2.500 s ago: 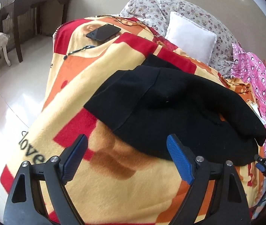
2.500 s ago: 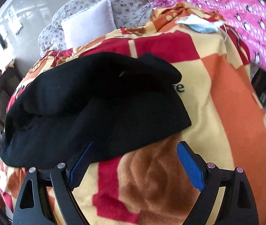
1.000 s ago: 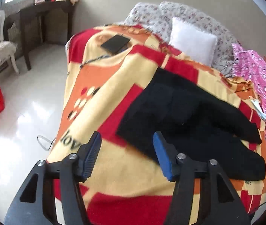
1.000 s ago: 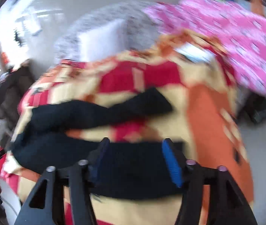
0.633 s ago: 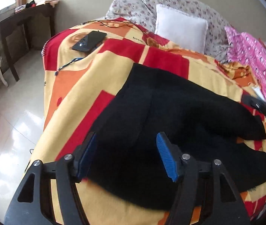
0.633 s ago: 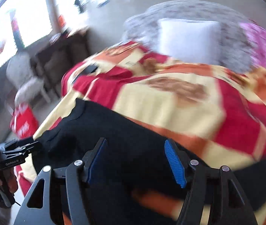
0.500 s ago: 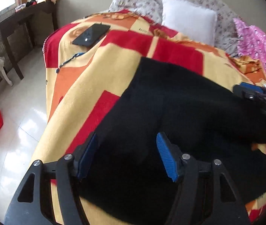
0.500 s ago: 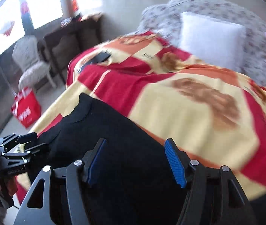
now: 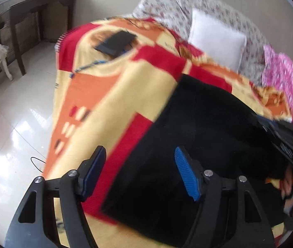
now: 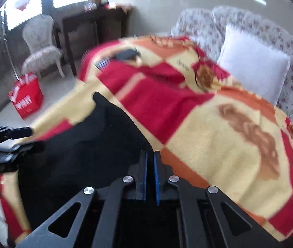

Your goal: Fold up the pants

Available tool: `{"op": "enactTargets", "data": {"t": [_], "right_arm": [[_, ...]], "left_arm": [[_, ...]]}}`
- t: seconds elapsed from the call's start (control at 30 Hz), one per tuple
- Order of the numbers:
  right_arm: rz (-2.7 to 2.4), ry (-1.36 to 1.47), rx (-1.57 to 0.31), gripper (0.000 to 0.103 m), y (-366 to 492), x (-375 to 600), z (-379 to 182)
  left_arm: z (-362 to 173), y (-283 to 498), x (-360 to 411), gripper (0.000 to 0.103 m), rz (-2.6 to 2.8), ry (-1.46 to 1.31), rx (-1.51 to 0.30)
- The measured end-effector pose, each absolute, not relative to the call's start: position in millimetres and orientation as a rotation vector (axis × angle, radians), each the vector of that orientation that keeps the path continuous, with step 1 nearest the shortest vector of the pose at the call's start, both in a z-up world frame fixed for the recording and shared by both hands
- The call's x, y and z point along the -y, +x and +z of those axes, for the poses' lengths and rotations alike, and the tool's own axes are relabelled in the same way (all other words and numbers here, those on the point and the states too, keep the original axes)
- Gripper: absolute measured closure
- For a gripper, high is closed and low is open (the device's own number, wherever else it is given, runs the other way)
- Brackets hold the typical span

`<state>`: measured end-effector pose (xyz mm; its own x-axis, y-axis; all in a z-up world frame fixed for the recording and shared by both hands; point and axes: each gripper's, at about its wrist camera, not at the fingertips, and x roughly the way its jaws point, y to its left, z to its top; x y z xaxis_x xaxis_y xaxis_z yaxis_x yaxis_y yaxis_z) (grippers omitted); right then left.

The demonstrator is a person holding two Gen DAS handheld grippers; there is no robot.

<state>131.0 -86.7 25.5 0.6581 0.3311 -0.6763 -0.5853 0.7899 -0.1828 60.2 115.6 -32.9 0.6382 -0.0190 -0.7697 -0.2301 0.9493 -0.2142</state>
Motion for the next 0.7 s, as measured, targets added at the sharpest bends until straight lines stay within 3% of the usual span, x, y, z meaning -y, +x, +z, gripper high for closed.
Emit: {"op": "enactTargets", "data": {"t": [0.2, 0.43, 0.53, 0.6, 0.67, 0.7], "right_arm": [[0.61, -0.404, -0.595, 0.099, 30, 81, 45], [0.715, -0.31, -0.745, 0.098, -23, 45, -26], [0.685, -0.276, -0.797, 0.093, -17, 43, -53], [0.718, -0.184, -0.81, 0.08, -17, 59, -47], [0.716, -0.129, -0.804, 0.054, -25, 88, -29], [0.668, -0.12, -0.769, 0.053, -32, 110, -18]], "left_arm": [[6, 4, -163, 0.033, 0.218, -0.349, -0.74], [12, -15, -168, 0.033, 0.231, -0.342, -0.723], [1, -8, -150, 0.033, 0.187, -0.334, -0.756], [-10, 0, -132, 0.033, 0.146, -0.322, -0.789], [-17, 5, -117, 0.033, 0.116, -0.301, -0.815], [-21, 8, -108, 0.033, 0.102, -0.286, -0.82]]}}
